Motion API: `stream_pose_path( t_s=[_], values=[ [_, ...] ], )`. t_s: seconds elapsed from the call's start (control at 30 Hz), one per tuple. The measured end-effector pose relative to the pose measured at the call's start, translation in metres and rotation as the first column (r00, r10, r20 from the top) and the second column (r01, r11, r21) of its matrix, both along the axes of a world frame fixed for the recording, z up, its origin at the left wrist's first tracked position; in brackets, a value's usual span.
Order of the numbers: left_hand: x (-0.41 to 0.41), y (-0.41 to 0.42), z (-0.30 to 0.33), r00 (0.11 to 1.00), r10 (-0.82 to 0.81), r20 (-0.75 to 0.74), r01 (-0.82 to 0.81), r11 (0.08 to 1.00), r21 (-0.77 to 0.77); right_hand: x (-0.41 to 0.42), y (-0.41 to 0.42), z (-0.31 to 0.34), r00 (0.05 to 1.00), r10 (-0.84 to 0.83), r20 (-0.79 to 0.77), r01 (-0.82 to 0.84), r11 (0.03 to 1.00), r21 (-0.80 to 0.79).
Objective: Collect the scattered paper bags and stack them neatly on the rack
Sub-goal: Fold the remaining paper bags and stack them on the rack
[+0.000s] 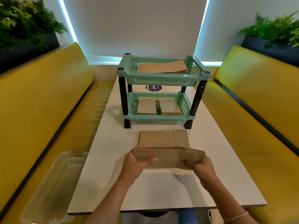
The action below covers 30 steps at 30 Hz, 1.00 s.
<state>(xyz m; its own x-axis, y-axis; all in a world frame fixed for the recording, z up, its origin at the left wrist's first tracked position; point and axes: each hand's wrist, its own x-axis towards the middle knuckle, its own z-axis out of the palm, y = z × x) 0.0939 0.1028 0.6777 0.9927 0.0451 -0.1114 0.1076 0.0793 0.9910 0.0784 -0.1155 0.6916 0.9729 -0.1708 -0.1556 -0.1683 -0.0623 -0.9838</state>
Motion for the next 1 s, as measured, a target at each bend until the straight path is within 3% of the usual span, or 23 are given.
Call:
stream_pose_path(
  t_s=[0.13, 0.27, 0.37, 0.57, 0.83, 1.0],
  values=[
    [-0.006, 0.004, -0.019, 0.989, -0.049, -0.142, 0.071, 0.986, 0.154, -0.003, 0.001, -0.009, 1.000, -0.022, -0.013, 0.022, 1.000, -0.003],
    [-0.006, 0.010, -0.013, 0.982, -0.068, -0.176, 0.105, 0.973, 0.208, 0.000, -0.006, 0.001, 1.000, -0.003, -0.005, 0.003, 1.000, -0.016],
    [0.001, 0.015, 0.020, 0.987, -0.112, -0.113, 0.131, 0.974, 0.182, 0.001, -0.018, 0.012, 1.000, 0.025, -0.009, -0.025, 0.999, -0.028],
    [0.005, -0.008, 0.082, 0.988, -0.086, 0.130, 0.094, 0.994, -0.055, 0.002, -0.015, 0.009, 0.986, 0.124, -0.108, -0.126, 0.992, -0.012],
    [-0.003, -0.045, 0.010, 0.982, -0.172, -0.083, 0.171, 0.985, -0.019, 0.002, 0.014, -0.028, 0.981, 0.063, -0.185, -0.088, 0.988, -0.127],
    [0.001, -0.048, -0.009, 0.982, -0.152, -0.108, 0.157, 0.987, 0.035, 0.004, 0.017, -0.026, 0.986, 0.062, -0.156, -0.078, 0.992, -0.097]
  ],
)
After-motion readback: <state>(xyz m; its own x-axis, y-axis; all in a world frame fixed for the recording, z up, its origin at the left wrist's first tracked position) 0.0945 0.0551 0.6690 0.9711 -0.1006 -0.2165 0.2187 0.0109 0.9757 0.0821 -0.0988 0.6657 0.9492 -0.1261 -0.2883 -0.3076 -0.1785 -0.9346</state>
